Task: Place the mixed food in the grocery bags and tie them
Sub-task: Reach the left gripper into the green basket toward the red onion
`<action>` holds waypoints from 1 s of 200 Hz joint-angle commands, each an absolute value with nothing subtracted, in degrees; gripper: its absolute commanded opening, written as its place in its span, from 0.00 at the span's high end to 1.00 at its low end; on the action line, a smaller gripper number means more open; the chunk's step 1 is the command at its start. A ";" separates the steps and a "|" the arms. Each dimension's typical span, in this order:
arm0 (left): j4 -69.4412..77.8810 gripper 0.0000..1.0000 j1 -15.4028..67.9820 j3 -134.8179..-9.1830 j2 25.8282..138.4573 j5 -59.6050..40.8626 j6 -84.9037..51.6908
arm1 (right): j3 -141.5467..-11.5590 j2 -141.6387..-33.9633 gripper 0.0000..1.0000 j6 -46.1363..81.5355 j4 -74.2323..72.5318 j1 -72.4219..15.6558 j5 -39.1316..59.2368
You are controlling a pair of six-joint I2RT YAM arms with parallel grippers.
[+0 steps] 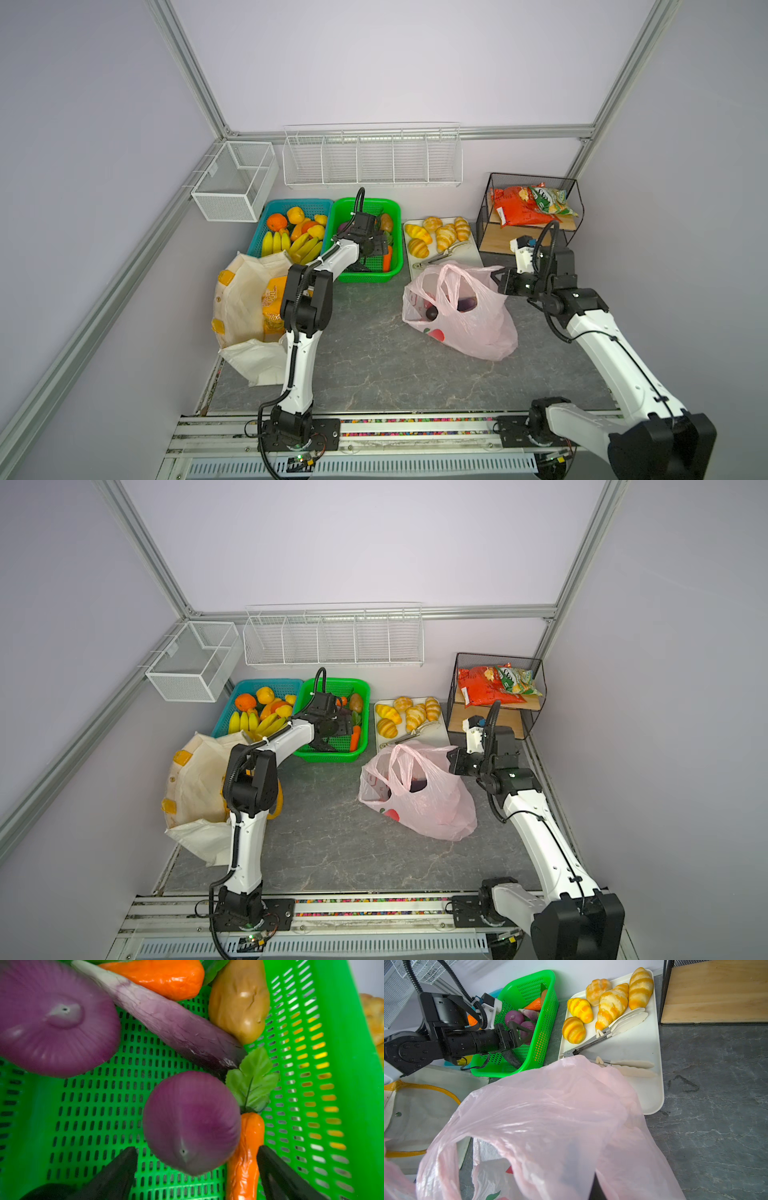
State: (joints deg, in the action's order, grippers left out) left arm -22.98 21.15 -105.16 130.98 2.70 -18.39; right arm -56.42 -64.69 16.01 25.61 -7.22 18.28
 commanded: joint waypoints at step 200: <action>-4.74 0.45 19.73 -78.89 105.92 -12.23 -26.67 | -54.08 -63.50 0.93 15.37 24.52 -7.10 19.63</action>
State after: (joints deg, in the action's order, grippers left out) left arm -12.86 19.35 -87.26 115.39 -6.50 -22.87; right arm -55.16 -64.62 16.03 25.19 -7.22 19.35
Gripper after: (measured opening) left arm 0.724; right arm 0.067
